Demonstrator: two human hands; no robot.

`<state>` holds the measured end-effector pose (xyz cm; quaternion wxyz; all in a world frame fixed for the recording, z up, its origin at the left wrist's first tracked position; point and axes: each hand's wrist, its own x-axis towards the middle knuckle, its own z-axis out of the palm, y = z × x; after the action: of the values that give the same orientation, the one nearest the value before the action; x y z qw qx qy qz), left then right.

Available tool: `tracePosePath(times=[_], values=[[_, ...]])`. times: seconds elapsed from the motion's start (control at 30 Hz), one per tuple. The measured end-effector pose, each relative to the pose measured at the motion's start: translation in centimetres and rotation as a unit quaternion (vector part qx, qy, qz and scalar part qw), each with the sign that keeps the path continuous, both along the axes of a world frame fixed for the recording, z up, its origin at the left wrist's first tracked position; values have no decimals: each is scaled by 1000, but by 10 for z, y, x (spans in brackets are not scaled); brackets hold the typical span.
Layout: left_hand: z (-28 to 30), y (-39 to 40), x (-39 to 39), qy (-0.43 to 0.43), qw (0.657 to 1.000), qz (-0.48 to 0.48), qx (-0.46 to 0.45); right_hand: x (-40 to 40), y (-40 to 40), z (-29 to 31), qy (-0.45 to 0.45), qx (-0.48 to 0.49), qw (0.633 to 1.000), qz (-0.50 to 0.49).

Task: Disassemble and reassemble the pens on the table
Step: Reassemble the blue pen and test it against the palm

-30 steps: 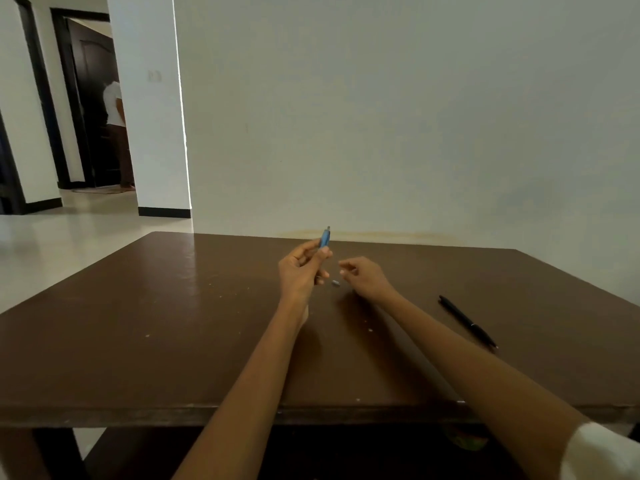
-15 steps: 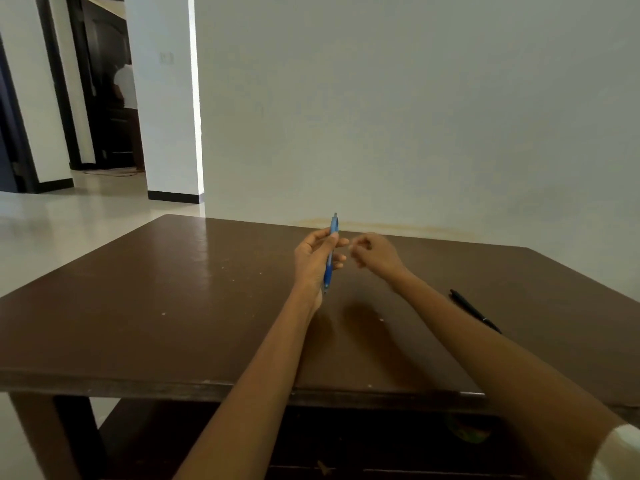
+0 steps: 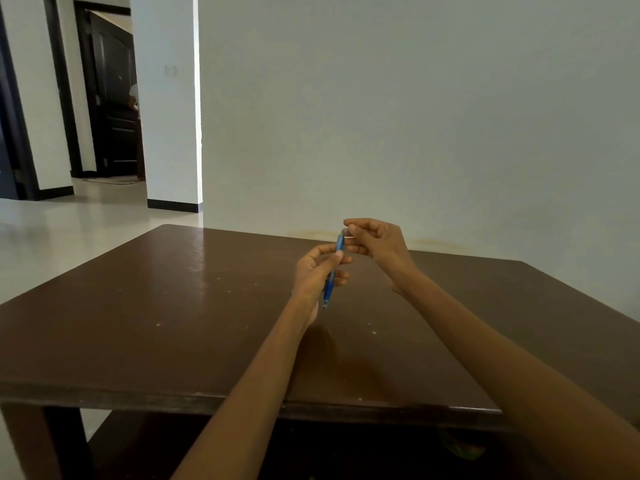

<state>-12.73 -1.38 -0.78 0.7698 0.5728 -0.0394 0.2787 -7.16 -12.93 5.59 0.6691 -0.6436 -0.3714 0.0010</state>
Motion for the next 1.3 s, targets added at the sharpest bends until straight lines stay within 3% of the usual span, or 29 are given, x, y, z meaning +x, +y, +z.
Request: tracePosePath(times=[0.4,0.9,1.17,1.3], values=[[3,-1,-2,1,1000,24,16,-1,4,0,10,-1,1000,-3],[3,-2,-2,0,1000,29,-11,-3,7,-8,-80,-74,994,-18],[-1,-4,2,14,1000,-1,10,-1,6,-21,-14,-35,999,-25],[-2,-2,7,41,999,-3,5,3,13,-13,90,88,992,-22]])
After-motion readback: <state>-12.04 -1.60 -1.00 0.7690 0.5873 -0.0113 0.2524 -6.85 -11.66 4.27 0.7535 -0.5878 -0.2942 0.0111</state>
